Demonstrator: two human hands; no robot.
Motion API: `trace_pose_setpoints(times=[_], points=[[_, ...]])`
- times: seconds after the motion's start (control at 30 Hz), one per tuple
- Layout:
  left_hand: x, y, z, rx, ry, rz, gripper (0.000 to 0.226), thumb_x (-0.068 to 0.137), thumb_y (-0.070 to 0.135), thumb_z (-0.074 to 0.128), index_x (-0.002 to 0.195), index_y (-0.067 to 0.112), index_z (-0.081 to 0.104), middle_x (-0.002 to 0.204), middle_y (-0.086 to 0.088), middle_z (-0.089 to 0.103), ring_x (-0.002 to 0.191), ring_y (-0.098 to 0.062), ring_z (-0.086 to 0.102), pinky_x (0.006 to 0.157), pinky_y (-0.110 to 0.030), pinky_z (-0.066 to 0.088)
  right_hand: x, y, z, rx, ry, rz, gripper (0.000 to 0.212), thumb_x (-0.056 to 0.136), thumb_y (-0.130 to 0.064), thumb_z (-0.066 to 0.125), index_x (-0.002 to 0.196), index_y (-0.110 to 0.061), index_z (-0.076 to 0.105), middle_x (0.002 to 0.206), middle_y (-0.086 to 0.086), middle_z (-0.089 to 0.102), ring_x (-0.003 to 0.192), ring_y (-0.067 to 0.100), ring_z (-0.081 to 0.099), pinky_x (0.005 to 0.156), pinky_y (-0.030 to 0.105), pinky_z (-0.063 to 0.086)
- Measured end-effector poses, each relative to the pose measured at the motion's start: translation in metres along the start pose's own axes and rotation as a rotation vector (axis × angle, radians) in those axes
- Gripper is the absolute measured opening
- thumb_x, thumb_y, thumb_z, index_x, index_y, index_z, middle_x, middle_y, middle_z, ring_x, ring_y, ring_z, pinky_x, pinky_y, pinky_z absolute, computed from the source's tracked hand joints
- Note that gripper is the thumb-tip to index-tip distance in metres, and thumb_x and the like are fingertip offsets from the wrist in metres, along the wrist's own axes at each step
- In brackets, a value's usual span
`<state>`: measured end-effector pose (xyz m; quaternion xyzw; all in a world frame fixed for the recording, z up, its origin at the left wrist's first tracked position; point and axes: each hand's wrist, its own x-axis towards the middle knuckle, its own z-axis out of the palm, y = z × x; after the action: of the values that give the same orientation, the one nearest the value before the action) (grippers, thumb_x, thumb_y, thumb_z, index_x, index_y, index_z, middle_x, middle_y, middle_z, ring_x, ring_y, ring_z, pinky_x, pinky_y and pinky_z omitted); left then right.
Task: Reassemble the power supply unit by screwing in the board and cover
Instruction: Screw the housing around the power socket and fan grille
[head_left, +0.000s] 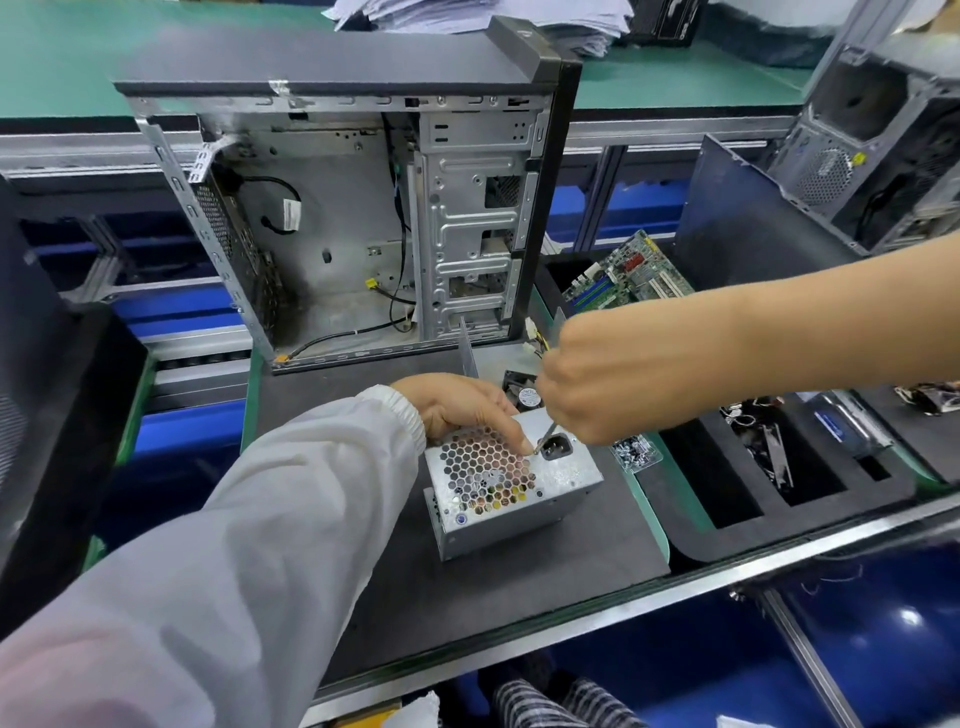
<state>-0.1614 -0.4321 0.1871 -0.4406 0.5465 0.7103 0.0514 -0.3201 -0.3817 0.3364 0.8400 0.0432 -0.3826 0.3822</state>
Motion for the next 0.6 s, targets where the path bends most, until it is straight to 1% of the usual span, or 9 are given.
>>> trace_pose_setpoints(times=[0.07, 0.13, 0.23, 0.27, 0.33, 0.37, 0.4, 0.5, 0.6], points=[[0.000, -0.001, 0.001, -0.007, 0.016, 0.008, 0.006, 0.092, 0.008, 0.064, 0.088, 0.004, 0.067, 0.072, -0.004, 0.073, 0.061, -0.013, 0.070, 0.060, -0.024, 0.058, 0.000, -0.001, -0.006, -0.017, -0.038, 0.011, 0.026, 0.061, -0.003, 0.041, 0.058, -0.022, 0.058, 0.050, -0.003, 0.049, 0.045, 0.020, 0.039, 0.042, 0.026, 0.004], [0.002, -0.003, 0.002, -0.004, 0.031, 0.019, 0.004, 0.090, 0.008, 0.065, 0.089, 0.005, 0.067, 0.079, -0.006, 0.073, 0.067, -0.015, 0.069, 0.068, -0.029, 0.057, 0.002, 0.003, -0.013, 0.044, -0.089, 0.048, 0.013, 0.058, -0.008, 0.051, 0.053, -0.019, 0.050, 0.045, -0.001, 0.041, 0.042, 0.021, 0.034, 0.042, 0.023, 0.004], [0.003, -0.004, 0.003, -0.006, 0.049, 0.026, 0.013, 0.089, 0.009, 0.066, 0.099, 0.001, 0.067, 0.083, -0.008, 0.071, 0.069, -0.015, 0.068, 0.068, -0.028, 0.056, 0.008, 0.004, -0.006, 0.270, -0.066, 0.140, 0.039, 0.076, -0.016, 0.059, 0.055, -0.016, 0.026, 0.050, -0.001, 0.027, 0.044, 0.019, 0.023, 0.043, 0.023, 0.013], [0.003, -0.004, 0.003, -0.008, 0.049, 0.028, 0.020, 0.090, 0.009, 0.066, 0.106, -0.001, 0.066, 0.082, -0.007, 0.071, 0.067, -0.015, 0.068, 0.066, -0.027, 0.056, 0.009, 0.004, -0.005, 0.362, -0.070, 0.200, 0.041, 0.085, -0.022, 0.056, 0.058, -0.014, 0.026, 0.054, -0.001, 0.031, 0.047, 0.019, 0.027, 0.045, 0.024, 0.021], [0.004, -0.005, 0.003, -0.007, 0.044, 0.033, 0.027, 0.090, 0.009, 0.065, 0.114, -0.003, 0.063, 0.080, -0.006, 0.072, 0.065, -0.013, 0.069, 0.064, -0.025, 0.056, 0.013, 0.005, -0.006, 0.540, -0.140, 0.303, 0.034, 0.094, -0.036, 0.049, 0.071, -0.014, 0.037, 0.073, 0.001, 0.052, 0.063, 0.024, 0.047, 0.057, 0.027, 0.036], [0.003, -0.005, 0.002, -0.007, 0.043, 0.035, 0.024, 0.090, 0.009, 0.065, 0.112, -0.002, 0.064, 0.078, -0.006, 0.072, 0.064, -0.013, 0.069, 0.062, -0.024, 0.056, 0.015, 0.005, -0.006, 0.625, -0.179, 0.342, 0.031, 0.094, -0.041, 0.048, 0.078, -0.015, 0.042, 0.083, 0.004, 0.057, 0.075, 0.027, 0.054, 0.062, 0.029, 0.039], [0.003, -0.005, 0.002, -0.009, 0.042, 0.038, 0.020, 0.090, 0.009, 0.065, 0.107, -0.001, 0.066, 0.077, -0.005, 0.073, 0.063, -0.012, 0.069, 0.061, -0.023, 0.056, 0.017, 0.007, -0.007, 0.707, -0.216, 0.381, 0.033, 0.094, -0.043, 0.048, 0.079, -0.013, 0.043, 0.086, 0.006, 0.058, 0.079, 0.028, 0.057, 0.062, 0.028, 0.040], [0.003, -0.006, 0.002, -0.011, 0.049, 0.050, 0.010, 0.090, 0.009, 0.065, 0.097, 0.002, 0.068, 0.074, -0.004, 0.073, 0.060, -0.012, 0.068, 0.056, -0.022, 0.055, 0.023, 0.012, -0.006, 1.027, -0.347, 0.482, 0.041, 0.093, -0.037, 0.052, 0.062, -0.009, 0.048, 0.061, 0.006, 0.052, 0.053, 0.021, 0.049, 0.046, 0.023, 0.035], [0.004, -0.005, 0.002, -0.006, 0.055, 0.044, 0.015, 0.090, 0.009, 0.066, 0.102, 0.001, 0.068, 0.076, -0.005, 0.073, 0.061, -0.012, 0.068, 0.057, -0.022, 0.055, 0.026, 0.018, 0.000, 1.475, -0.585, 0.589, 0.039, 0.096, -0.027, 0.050, 0.064, -0.007, 0.057, 0.039, -0.002, 0.038, 0.029, 0.012, 0.030, 0.036, 0.014, 0.024]])
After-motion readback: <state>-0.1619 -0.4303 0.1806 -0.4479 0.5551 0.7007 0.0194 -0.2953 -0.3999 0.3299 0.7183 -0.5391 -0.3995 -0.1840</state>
